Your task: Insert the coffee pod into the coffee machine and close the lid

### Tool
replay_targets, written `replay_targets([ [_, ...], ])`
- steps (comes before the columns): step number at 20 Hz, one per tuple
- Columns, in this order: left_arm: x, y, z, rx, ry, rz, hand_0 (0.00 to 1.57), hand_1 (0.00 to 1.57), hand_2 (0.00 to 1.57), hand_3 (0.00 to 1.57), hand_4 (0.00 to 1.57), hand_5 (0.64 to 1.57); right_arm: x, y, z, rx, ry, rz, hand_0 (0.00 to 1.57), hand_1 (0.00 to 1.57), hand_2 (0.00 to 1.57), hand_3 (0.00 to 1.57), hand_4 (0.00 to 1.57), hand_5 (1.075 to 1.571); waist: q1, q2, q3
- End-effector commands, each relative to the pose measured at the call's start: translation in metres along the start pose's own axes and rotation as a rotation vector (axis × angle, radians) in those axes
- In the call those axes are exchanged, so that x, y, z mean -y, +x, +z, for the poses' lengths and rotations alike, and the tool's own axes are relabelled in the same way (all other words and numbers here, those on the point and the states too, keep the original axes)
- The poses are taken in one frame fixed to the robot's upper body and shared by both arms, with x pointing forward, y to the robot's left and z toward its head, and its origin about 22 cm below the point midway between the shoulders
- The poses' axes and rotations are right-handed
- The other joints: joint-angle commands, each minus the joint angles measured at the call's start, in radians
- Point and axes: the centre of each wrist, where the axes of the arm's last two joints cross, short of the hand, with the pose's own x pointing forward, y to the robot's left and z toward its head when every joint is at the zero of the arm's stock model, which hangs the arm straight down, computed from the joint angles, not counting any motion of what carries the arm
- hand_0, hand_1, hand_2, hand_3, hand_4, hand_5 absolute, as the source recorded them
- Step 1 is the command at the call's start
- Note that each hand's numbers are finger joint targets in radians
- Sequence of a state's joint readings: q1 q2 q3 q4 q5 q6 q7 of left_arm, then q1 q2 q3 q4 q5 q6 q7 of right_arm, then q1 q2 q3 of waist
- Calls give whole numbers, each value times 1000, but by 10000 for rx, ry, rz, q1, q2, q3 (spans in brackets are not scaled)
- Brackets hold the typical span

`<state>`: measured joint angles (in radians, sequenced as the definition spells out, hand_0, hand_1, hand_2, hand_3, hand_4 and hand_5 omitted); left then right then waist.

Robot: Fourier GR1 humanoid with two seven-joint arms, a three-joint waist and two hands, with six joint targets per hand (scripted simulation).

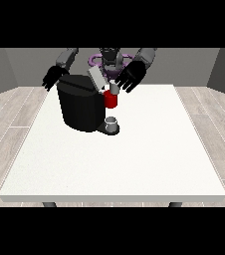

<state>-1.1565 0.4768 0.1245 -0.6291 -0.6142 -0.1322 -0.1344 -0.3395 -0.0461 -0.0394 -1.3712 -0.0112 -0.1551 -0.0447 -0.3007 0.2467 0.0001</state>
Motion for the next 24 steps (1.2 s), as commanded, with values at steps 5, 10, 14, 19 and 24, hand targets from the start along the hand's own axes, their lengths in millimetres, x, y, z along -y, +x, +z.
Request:
replay_targets([
  [5, 14, 9, -5, 66, -142, -80, 1229, 1229, 1283, 1207, 511, 1571, -14, -3, 5, -30, -161, -313, 0, 0, 0, 0, 498, 1571, 8, 157, 0],
  [10, 1, 0, -2, 145, 77, -254, 1179, 1179, 1253, 1183, 493, 1571, 3, 8, 2, 220, 51, -399, 0, 0, 0, 0, 513, 1571, -242, 383, 0],
  [14, 13, 10, -7, 9, -183, -92, 1198, 1198, 1271, 1200, 505, 1571, -1, 7, 3, 103, -176, -344, 0, 0, 0, 0, 481, 1571, -148, 53, 0],
  [19, 15, 12, -7, 21, -374, -204, 1164, 1164, 1239, 1182, 492, 1571, 10, -5, 5, 82, -247, -289, 0, 0, 0, 0, 457, 1571, 163, 90, 2],
  [24, -1, 15, -9, 219, -421, -138, 1236, 1236, 1279, 1197, 487, 1571, 12, -7, 2, 94, -385, -425, 0, 0, 0, 0, 415, 1571, 144, 447, 2],
])
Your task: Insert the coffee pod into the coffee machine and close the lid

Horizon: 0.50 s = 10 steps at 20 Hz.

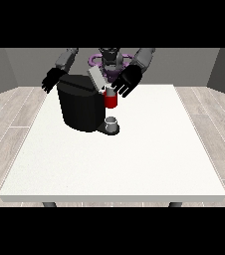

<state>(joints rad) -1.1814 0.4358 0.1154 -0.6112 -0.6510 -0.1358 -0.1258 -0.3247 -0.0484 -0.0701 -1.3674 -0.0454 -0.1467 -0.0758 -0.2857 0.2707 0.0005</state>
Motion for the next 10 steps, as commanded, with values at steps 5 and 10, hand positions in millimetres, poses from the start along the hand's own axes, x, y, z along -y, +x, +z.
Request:
replay_targets([
  [5, 4, -8, 2, -325, 11, 57, 1220, 1220, 1252, 1152, 467, 1571, 2, -10, 10, 28, 143, 27, 0, 0, 0, 0, 403, 1571, -238, 197, -2],
  [10, -2, -5, 1, -139, -450, -222, 1129, 1129, 1167, 1028, 443, 1571, -1, -2, 0, -122, -187, 151, 0, 0, 0, 0, 380, 1571, 96, 7, -3],
])
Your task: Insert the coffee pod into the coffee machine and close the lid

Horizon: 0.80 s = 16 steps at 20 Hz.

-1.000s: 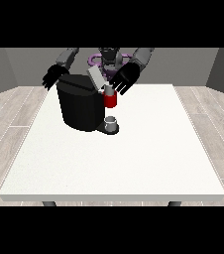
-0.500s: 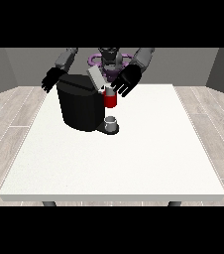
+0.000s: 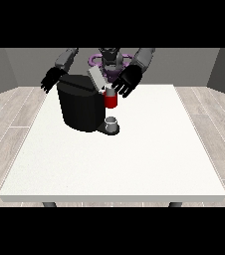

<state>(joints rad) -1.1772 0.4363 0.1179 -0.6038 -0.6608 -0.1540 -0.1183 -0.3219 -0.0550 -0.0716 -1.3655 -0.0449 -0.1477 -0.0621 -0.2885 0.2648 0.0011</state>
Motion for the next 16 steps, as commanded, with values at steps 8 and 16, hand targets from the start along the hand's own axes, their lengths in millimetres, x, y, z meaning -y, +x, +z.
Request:
replay_targets([
  [8, 2, -24, 10, 119, 188, -605, 1051, 1051, 1118, 953, 365, 1571, -1, 11, -1, 434, -22, -204, 0, 0, 0, 0, 477, 1571, 6, 123, -13],
  [16, 25, -6, 5, 679, -1033, -1156, 567, 567, 810, 640, 235, 1571, 19, -16, 3, -302, -836, 23, 0, 0, 0, 0, 411, 1571, 614, -291, -6],
])
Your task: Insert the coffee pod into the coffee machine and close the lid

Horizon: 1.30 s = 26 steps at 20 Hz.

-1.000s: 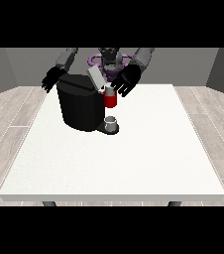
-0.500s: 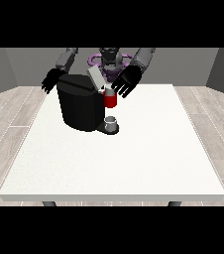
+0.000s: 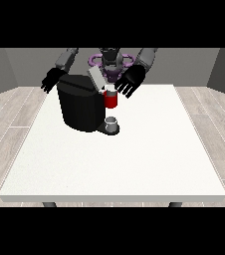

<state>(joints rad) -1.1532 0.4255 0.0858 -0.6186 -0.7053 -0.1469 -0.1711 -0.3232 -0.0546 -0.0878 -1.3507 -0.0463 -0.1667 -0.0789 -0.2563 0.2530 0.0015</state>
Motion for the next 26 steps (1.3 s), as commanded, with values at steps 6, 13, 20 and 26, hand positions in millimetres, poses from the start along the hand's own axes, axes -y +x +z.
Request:
replay_targets([
  [6, -7, 2, -2, -339, -471, -880, 0, 0, 0, 0, 0, 1571, -9, 1, 0, 136, 319, 221, 0, 0, 0, 0, 360, 1571, -265, 213, -13],
  [13, -23, -10, 4, -280, -650, -823, 0, 0, 0, 0, 0, 1571, -8, -5, 9, -45, 340, -9, 0, 0, 0, 0, 424, 1571, -138, -283, -14],
  [20, -5, -23, 11, -544, -589, -641, 0, 0, 0, 0, 0, 1571, -1, -3, 9, -316, 70, -73, 0, 0, 0, 0, 383, 1571, 59, -660, -16],
  [26, 49, -11, 9, -451, -1126, 2419, 0, 0, 0, 0, 0, 1571, 22, -43, 34, -1316, -864, -1, 0, 0, 0, 0, 424, 1571, 1050, -2084, -11],
])
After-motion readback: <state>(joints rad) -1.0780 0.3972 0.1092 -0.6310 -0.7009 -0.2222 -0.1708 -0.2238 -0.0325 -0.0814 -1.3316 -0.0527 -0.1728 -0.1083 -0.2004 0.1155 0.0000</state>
